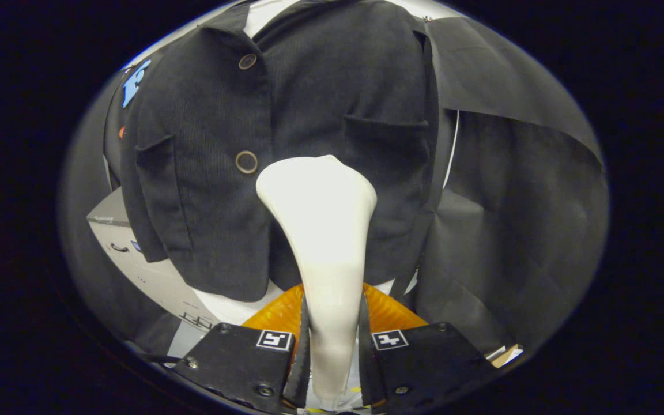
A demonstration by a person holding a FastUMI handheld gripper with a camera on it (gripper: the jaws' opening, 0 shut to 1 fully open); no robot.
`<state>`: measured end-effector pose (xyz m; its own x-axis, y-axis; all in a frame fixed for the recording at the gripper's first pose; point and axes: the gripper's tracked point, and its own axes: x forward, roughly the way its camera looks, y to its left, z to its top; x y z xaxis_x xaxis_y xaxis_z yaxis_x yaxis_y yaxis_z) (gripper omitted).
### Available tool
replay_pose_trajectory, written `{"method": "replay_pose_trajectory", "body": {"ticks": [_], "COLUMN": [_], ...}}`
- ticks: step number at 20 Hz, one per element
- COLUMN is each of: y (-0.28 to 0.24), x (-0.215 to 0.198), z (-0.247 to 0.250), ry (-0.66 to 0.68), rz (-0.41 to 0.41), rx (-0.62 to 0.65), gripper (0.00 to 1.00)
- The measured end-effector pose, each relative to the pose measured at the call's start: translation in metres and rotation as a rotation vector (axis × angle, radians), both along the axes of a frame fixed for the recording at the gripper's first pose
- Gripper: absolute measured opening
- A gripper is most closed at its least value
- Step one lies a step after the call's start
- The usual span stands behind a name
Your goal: Iron the clothes twice with a garment steamer, once on the left side and once on the right side.
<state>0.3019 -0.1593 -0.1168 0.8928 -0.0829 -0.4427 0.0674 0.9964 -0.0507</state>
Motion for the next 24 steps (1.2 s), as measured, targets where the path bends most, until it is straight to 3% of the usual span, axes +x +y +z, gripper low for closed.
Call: {"method": "replay_pose_trajectory", "body": {"ticks": [15, 24], "y": [-0.007, -0.003], "x": [-0.006, -0.049], "z": [-0.066, -0.040], "ry": [0.103, 0.055], "rz": [0.095, 0.065], "rx": [0.042, 0.084], "gripper": [0.37, 0.37]}}
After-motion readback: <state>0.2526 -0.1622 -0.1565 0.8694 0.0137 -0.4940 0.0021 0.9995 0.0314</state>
